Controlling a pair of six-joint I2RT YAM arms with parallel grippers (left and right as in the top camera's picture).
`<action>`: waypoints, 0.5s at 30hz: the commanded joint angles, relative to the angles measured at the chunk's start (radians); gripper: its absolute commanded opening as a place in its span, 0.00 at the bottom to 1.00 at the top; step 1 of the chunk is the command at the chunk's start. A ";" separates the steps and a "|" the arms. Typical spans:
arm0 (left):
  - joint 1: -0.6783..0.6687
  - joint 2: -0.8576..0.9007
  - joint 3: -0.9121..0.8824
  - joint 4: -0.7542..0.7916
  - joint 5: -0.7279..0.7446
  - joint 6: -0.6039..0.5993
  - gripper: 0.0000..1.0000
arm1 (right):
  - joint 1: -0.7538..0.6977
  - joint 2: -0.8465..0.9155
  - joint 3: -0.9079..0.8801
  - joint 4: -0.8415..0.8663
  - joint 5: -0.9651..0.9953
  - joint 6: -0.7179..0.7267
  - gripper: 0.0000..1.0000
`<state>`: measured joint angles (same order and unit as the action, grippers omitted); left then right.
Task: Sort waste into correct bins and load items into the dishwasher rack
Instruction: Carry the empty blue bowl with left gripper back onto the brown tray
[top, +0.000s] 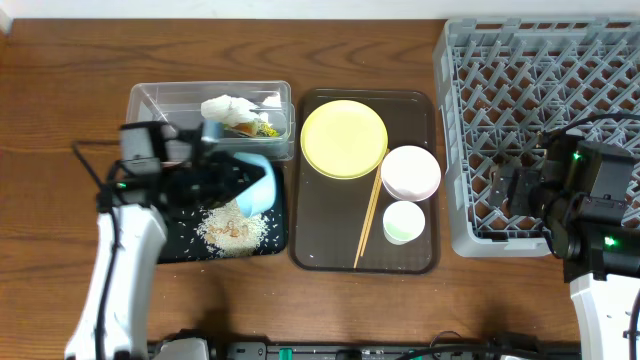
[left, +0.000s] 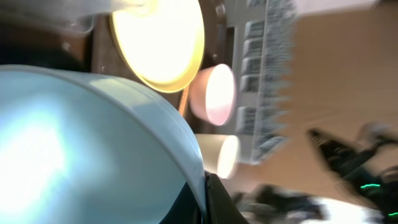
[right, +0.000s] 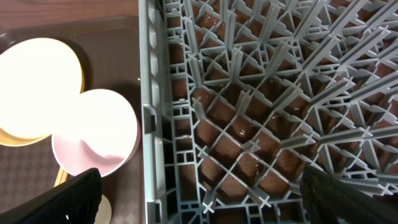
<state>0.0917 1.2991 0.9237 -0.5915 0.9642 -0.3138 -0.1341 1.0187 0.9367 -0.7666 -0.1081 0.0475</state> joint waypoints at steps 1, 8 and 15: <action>-0.171 -0.055 0.026 0.024 -0.359 0.017 0.06 | 0.010 -0.006 0.022 0.000 -0.004 -0.011 0.99; -0.505 0.017 0.026 0.130 -0.674 0.029 0.06 | 0.010 -0.006 0.022 0.000 -0.004 -0.011 0.99; -0.702 0.197 0.026 0.244 -0.715 0.029 0.06 | 0.010 -0.006 0.022 0.000 -0.004 -0.011 0.99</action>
<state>-0.5613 1.4395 0.9379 -0.3611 0.3206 -0.3058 -0.1341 1.0187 0.9367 -0.7662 -0.1081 0.0475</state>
